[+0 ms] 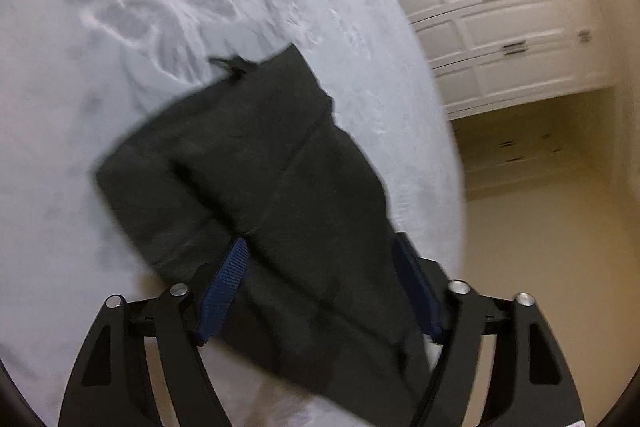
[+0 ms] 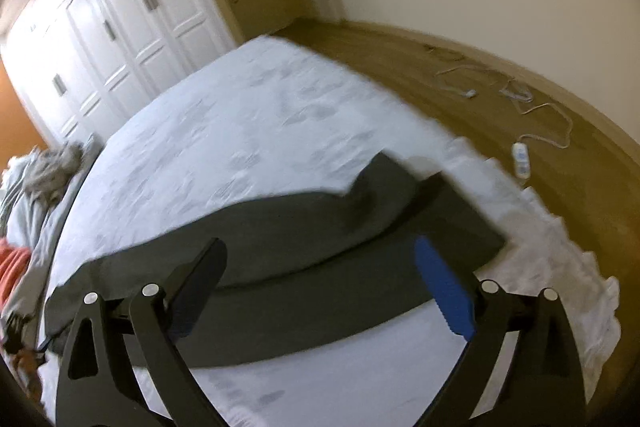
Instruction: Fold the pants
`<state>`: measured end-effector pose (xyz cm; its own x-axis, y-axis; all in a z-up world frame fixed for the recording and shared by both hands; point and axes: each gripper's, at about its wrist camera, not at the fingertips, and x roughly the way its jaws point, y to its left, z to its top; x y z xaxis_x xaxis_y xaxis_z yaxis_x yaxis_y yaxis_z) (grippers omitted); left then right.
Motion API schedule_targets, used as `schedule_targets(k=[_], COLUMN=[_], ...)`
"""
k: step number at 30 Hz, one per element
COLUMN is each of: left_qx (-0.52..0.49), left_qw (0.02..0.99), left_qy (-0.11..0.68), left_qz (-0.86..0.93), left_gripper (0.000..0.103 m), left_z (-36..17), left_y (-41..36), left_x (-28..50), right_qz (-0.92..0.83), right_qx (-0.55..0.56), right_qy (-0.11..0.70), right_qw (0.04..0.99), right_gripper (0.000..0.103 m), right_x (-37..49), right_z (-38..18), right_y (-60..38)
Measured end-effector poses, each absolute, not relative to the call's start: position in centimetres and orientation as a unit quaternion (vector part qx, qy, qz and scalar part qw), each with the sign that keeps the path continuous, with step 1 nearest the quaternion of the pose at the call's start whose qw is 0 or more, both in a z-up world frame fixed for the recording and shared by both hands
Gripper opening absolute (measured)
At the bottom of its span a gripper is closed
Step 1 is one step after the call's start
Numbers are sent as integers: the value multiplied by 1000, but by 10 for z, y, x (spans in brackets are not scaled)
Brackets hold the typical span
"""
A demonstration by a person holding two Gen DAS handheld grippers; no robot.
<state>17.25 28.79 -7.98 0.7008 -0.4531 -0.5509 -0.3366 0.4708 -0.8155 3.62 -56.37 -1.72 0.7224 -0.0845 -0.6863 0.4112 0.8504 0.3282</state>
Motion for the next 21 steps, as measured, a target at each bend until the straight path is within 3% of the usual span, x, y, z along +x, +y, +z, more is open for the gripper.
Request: schedule_targets(k=[2,3,6,9,13,14,15,16,17,18,19,20,21], left_qx=[-519,-522,-509,-488,-475,-484,-492,-506,-515,-525,-530,-532,-535], left_qw=[764,760,776,791,783,773,764,749,740,733,729,726,721], left_qy=[379,379,362,355,395,405,411,424,429,430,431,435,439], left_qz=[-62,-77,-85,-102,-76,-70,-67,-57,-48,-38,-35,-36,-35], left_gripper=[8,0,0,0,0,3,13,43,61,62,62,62,62], left_z=[-82,-81,-67,-52,-60,-66,-71,-79,-84,-89,-92,-95,-97], left_y=[289,291,297,296,295,294,294,295,296,297,298,298,299], left_x=[176,178,176,173,177,177,177,177,178,179,181,185,187], right_qz=[-143,-152,-179,-195,-228,-235,-236,-234,-233,-231,-223,-209,-204], right_qx=[228,224,243,330,353,347,343,343,339,326,321,330,337], right_qy=[365,380,382,350,361,367,374,379,383,382,380,372,352], right_qw=[891,885,874,855,833,831,829,827,827,833,839,842,849], right_gripper=[93,93,92,89,88,88,88,77,70,51,15,2,2], right_x=[39,43,47,45,64,69,76,82,87,91,95,98,94], right_z=[-27,-33,-44,-57,-79,-85,-91,-97,-101,-101,-99,-93,-85], right_y=[-560,-560,-575,-606,-628,-629,-631,-632,-633,-631,-632,-634,-633])
